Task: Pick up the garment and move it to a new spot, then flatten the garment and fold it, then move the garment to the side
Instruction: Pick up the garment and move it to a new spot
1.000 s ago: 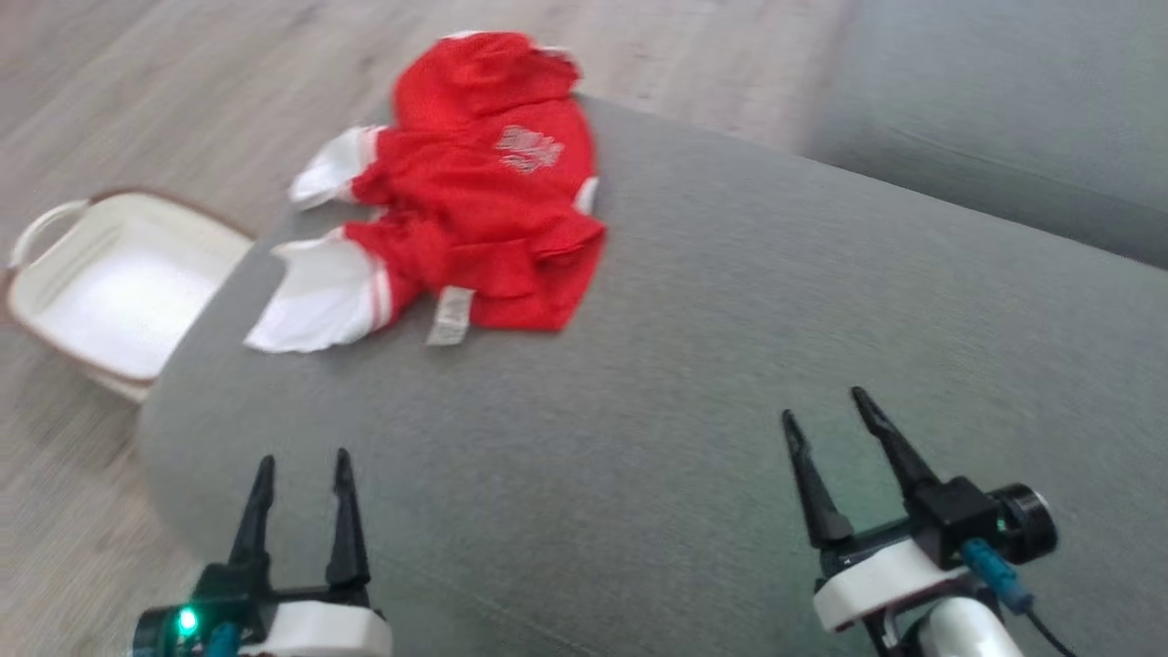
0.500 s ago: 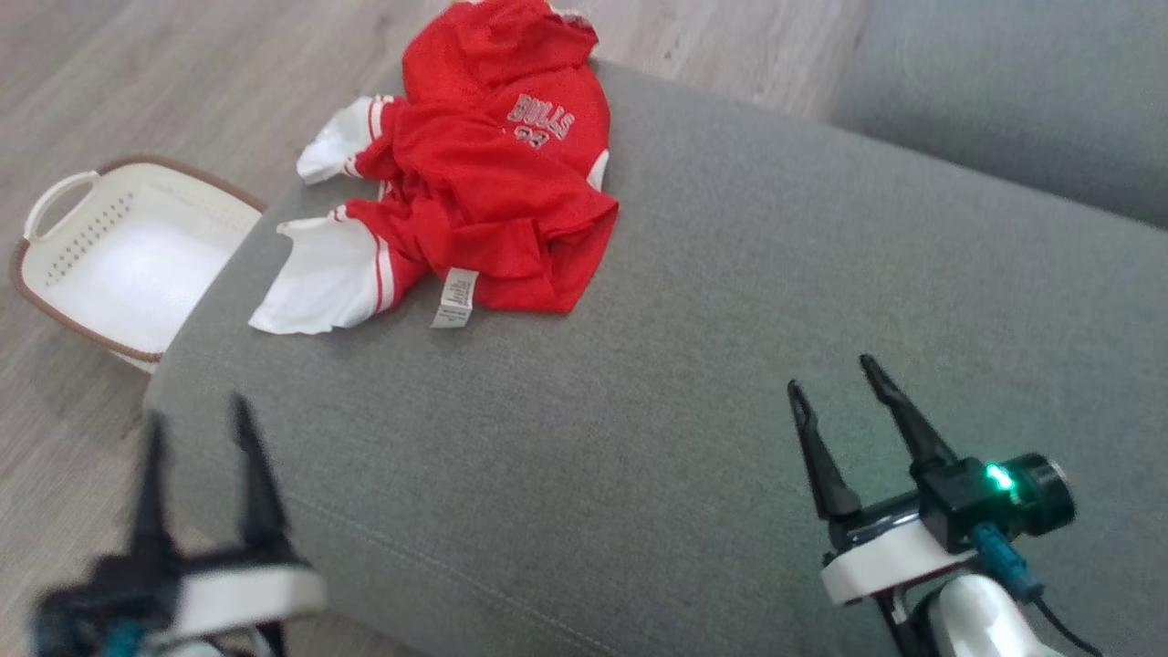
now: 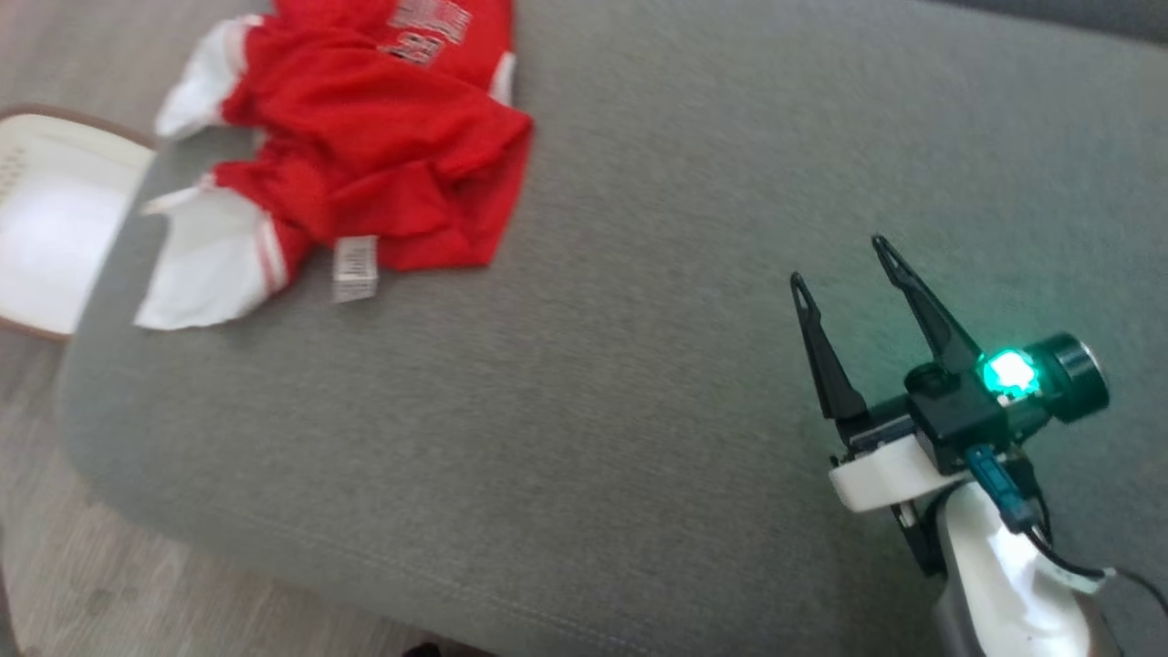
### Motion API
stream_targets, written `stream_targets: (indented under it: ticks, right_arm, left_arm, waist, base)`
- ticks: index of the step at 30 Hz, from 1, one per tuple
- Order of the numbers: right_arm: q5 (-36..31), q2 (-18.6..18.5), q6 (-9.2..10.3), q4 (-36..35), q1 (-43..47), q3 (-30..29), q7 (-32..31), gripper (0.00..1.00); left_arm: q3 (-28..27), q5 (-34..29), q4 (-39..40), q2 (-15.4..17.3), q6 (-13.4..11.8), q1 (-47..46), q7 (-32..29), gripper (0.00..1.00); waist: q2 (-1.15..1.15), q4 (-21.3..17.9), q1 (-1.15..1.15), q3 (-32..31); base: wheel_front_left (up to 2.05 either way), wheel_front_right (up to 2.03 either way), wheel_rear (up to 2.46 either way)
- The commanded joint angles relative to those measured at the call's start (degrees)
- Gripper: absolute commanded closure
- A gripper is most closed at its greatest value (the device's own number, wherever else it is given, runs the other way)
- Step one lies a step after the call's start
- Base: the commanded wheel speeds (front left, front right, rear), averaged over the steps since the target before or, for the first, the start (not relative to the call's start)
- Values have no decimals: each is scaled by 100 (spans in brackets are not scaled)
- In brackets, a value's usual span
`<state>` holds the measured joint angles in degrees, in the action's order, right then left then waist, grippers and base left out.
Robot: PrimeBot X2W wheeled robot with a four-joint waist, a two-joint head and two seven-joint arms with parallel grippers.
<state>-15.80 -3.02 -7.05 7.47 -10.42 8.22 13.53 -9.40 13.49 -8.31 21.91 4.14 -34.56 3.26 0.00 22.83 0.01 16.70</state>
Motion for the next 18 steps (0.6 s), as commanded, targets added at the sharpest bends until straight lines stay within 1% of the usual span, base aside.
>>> stream_targets:
  ticks: [1,5,7,12,14,16,18]
  right_arm:
    - [-42,-44,-44,-242,-184,191,-46,0]
    - [-65,-199,-44,-445,-269,300,-192,0]
    - [-55,-265,-44,-559,-289,326,-263,0]
    - [-40,-400,-44,-902,-290,251,-444,0]
    - [-41,-429,-44,-1034,-278,208,-489,0]
    - [-32,-446,-44,-1135,-250,186,-528,0]
    - [-16,-498,-44,-1195,-217,233,-561,0]
  left_arm:
    - [-150,124,-68,334,42,-330,-151,0]
    - [108,650,-1036,259,218,-1045,-777,0]
    - [309,760,-1523,314,271,-1224,-1057,0]
    - [628,1161,-2540,290,320,-1497,-1708,0]
    - [706,1303,-2854,324,327,-1591,-1854,0]
    - [730,1458,-3137,365,331,-1692,-1887,0]
    - [878,1534,-3363,456,332,-1754,-1904,0]
  waist:
    - [0,-394,-1,408]
    - [0,-651,-1,747]
    - [0,-768,-1,916]
    - [0,-941,-1,1367]
    - [0,-985,-1,1534]
    - [0,-1018,-1,1673]
    - [0,-1042,-1,1771]
  base:
    - [0,0,0]
    - [0,0,0]
    - [0,0,0]
    - [0,0,0]
    - [0,0,0]
    - [0,0,0]
    - [0,0,0]
